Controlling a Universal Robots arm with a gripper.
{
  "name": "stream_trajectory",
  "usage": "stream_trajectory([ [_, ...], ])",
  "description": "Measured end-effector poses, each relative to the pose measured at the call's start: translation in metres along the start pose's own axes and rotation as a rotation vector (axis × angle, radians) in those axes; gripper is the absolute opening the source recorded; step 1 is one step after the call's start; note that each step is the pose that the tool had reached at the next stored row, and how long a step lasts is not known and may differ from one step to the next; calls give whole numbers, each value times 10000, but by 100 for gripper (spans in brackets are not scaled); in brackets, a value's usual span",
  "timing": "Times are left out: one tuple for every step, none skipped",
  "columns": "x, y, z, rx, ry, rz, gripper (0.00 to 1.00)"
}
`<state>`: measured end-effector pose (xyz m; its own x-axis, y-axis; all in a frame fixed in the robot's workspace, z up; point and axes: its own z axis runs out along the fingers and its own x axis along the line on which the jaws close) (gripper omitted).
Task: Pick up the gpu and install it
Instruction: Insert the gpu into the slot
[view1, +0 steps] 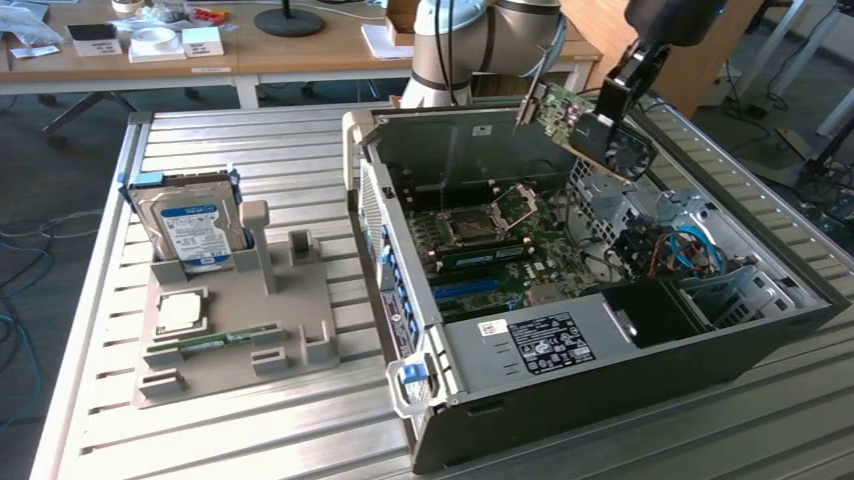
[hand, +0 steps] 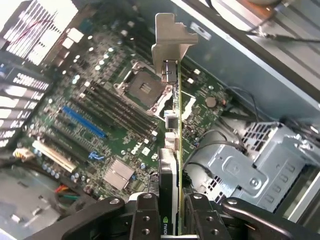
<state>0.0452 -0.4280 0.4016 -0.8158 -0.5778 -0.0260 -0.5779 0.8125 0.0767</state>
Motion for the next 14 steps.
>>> stream_trajectory([
  [0, 0, 1, -5, 14, -180, 27],
  [0, 0, 2, -10, 27, -359, 27],
  [0, 0, 2, -14, 40, -538, 27],
  [0, 0, 3, -19, 55, -728, 27],
  [0, -1, 4, -24, 69, -902, 27],
  [0, -1, 5, -29, 83, -1082, 27],
  [0, 0, 5, -33, 97, -1260, 27],
  [0, 0, 6, -38, 111, -1451, 27],
  [0, -1, 7, -43, 125, -1630, 27],
  [0, -1, 8, -47, 139, -1809, 27],
  [0, -1, 9, -52, 152, -1989, 27],
  [0, -1, 9, -56, 167, -2167, 27],
  [0, -1, 10, -61, 181, -2347, 27],
  [0, -1, 11, -67, 195, -2543, 27],
])
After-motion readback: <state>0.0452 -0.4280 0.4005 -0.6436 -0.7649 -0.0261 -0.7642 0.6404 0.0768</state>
